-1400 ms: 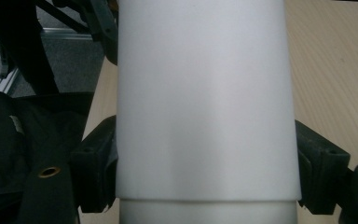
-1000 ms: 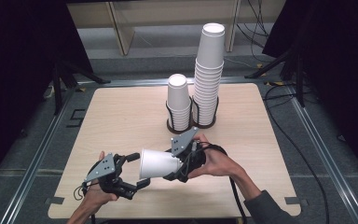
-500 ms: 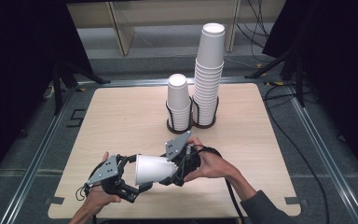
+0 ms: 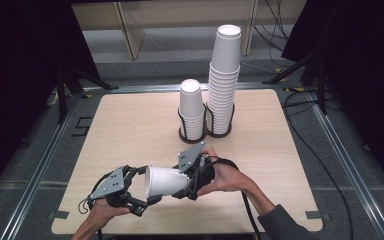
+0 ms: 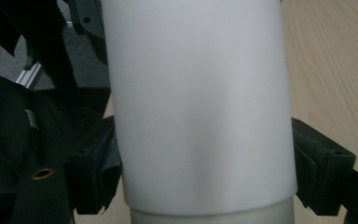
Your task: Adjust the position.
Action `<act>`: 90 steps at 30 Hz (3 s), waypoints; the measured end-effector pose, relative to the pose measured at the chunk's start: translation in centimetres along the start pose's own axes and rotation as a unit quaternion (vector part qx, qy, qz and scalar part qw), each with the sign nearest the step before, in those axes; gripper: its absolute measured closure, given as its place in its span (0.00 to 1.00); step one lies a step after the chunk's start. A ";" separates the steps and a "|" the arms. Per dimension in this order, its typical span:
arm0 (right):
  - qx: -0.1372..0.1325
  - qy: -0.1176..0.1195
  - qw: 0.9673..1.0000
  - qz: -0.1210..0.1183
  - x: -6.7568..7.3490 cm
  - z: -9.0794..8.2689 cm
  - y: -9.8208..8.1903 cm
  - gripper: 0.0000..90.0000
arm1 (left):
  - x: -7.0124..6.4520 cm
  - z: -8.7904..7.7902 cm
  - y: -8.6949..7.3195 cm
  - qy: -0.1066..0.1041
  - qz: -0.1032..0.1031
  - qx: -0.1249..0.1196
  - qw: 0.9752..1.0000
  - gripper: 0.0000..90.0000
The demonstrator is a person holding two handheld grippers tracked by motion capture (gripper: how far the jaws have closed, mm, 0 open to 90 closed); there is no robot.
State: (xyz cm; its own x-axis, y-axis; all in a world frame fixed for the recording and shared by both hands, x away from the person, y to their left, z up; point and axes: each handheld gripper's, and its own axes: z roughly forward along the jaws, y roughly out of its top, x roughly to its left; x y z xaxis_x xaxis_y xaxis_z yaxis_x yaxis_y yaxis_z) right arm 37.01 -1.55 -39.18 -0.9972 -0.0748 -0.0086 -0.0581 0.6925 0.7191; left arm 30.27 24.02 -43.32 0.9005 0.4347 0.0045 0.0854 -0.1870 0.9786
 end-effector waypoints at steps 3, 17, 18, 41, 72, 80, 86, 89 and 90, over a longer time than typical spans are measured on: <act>0.027 -0.028 0.999 -0.010 0.3 -0.4 0.2 0.20 | -0.2 0.3 0.0 0.007 0.005 0.021 1.000 0.10; 0.054 -0.053 0.997 -0.015 1.2 0.5 0.7 0.18 | -1.0 0.7 1.1 0.027 0.019 0.081 0.996 0.11; 0.055 -0.054 0.997 -0.017 1.2 0.7 0.7 0.18 | -0.9 0.8 1.0 0.026 0.019 0.076 0.997 0.11; -0.061 -0.017 0.997 0.048 0.0 1.8 -0.4 0.24 | -0.2 0.5 0.4 0.043 -0.105 -0.065 0.991 0.05; -0.030 -0.151 0.977 0.150 0.2 -1.1 -6.0 0.23 | 4.2 -0.2 0.4 0.223 -0.059 0.017 0.973 0.11; -0.007 -0.167 0.973 0.160 0.5 -1.5 -7.7 0.23 | 7.2 0.9 0.1 0.264 -0.052 0.042 0.962 0.11; -0.003 -0.171 0.971 0.167 0.5 -1.5 -8.2 0.23 | 9.0 1.5 -0.2 0.281 -0.057 0.052 0.957 0.11; 0.000 -0.170 0.970 0.172 0.6 -1.5 -8.4 0.23 | 9.7 1.6 -0.7 0.287 -0.062 0.058 0.954 0.11; 0.001 -0.170 0.970 0.172 0.6 -1.5 -8.4 0.23 | 10.0 1.7 -0.8 0.290 -0.064 0.059 0.953 0.11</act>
State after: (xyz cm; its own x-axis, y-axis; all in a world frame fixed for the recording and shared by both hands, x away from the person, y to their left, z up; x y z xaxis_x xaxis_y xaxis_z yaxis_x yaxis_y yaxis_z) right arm 36.93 -8.51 -44.16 -0.9159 0.4013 0.0023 0.2807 0.6367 0.7182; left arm 39.95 27.06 -44.45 0.4948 0.8684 0.0336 0.2566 -0.1830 0.9490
